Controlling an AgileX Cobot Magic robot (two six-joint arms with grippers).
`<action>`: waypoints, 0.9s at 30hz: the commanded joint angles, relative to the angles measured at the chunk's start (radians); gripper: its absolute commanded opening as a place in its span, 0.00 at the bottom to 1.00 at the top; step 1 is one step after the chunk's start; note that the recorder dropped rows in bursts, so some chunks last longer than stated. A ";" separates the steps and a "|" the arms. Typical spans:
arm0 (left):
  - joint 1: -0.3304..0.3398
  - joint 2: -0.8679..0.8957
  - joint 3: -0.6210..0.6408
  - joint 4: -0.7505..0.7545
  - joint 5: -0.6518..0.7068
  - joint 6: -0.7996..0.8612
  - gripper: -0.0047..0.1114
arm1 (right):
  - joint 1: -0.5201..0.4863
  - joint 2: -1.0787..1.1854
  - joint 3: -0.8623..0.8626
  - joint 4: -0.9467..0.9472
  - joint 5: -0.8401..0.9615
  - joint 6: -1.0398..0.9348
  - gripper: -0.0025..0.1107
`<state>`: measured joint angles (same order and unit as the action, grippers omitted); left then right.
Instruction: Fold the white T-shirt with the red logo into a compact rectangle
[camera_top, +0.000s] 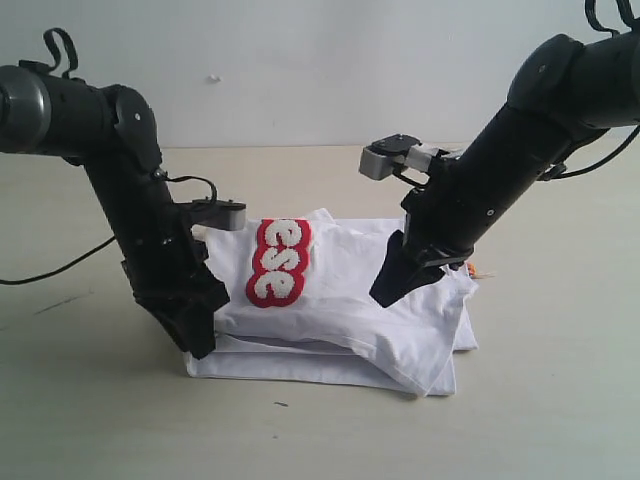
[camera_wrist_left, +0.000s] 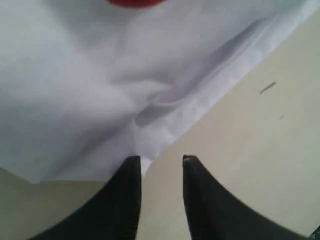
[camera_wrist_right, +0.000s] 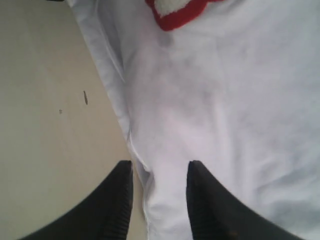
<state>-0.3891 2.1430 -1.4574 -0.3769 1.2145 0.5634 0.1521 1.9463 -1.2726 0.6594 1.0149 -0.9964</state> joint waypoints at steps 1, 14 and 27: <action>0.003 0.010 0.010 0.004 -0.016 0.005 0.38 | -0.002 -0.012 -0.002 0.010 -0.023 0.020 0.34; 0.024 -0.018 0.045 0.022 -0.005 -0.022 0.43 | -0.002 -0.012 -0.002 -0.041 -0.027 0.034 0.34; 0.143 -0.233 0.046 -0.046 -0.033 -0.158 0.42 | -0.002 -0.102 -0.002 -0.235 -0.203 0.293 0.34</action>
<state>-0.2764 1.9658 -1.4109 -0.3973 1.1933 0.4349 0.1521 1.8892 -1.2726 0.5276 0.8962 -0.8319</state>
